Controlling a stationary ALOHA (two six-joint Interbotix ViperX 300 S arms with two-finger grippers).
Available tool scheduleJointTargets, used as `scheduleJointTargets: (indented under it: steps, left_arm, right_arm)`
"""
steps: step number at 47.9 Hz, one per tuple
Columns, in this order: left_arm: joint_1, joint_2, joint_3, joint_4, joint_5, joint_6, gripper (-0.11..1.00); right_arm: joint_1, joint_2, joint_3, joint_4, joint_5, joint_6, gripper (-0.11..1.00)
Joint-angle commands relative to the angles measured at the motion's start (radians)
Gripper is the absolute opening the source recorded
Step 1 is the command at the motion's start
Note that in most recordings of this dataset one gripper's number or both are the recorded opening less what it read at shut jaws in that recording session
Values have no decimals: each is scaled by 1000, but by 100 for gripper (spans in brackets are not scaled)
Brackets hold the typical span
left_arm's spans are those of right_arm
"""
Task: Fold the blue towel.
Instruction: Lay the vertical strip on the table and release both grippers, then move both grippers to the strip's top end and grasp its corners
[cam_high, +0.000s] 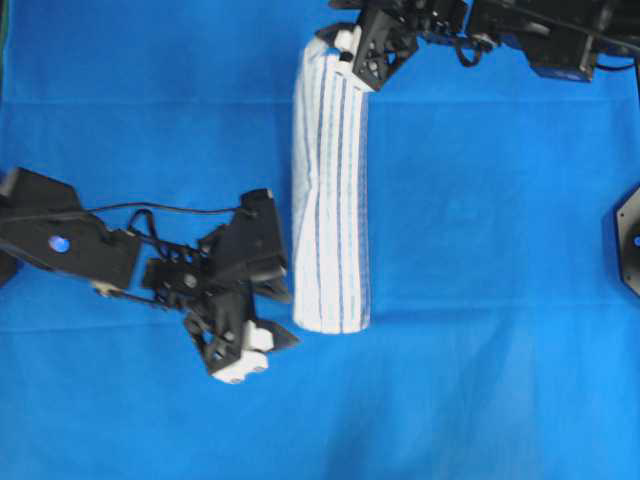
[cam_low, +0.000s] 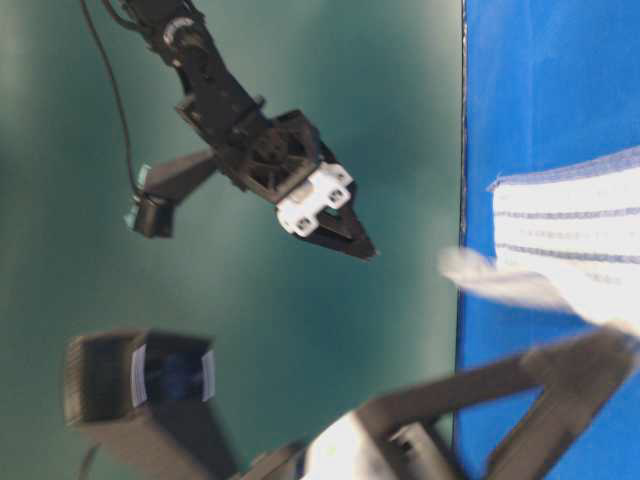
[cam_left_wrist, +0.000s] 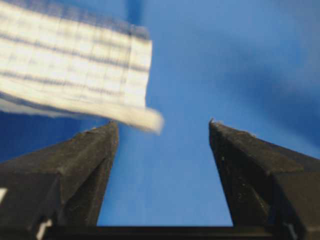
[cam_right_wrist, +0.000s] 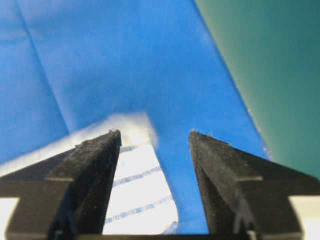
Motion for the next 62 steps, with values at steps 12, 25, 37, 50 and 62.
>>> scheduleJointTargets:
  steps: [12, 25, 37, 50, 62]
  left_arm:
    - [44, -275, 120, 9, 34, 41, 65]
    - [179, -522, 279, 11, -172, 199, 64]
    - [284, -678, 360, 11, -225, 414, 65]
    - [311, -710, 400, 11, -285, 453, 65]
    - [364, -670, 403, 9, -321, 451, 66]
  right_arm:
    - [5, -210, 117, -3, -23, -15, 50]
    - [63, -419, 331, 8, -204, 0, 50]
    - [164, -600, 474, 20, -316, 2, 51]
    - [209, -637, 525, 49, -341, 9, 60]
    - [189, -581, 497, 49, -357, 8, 62]
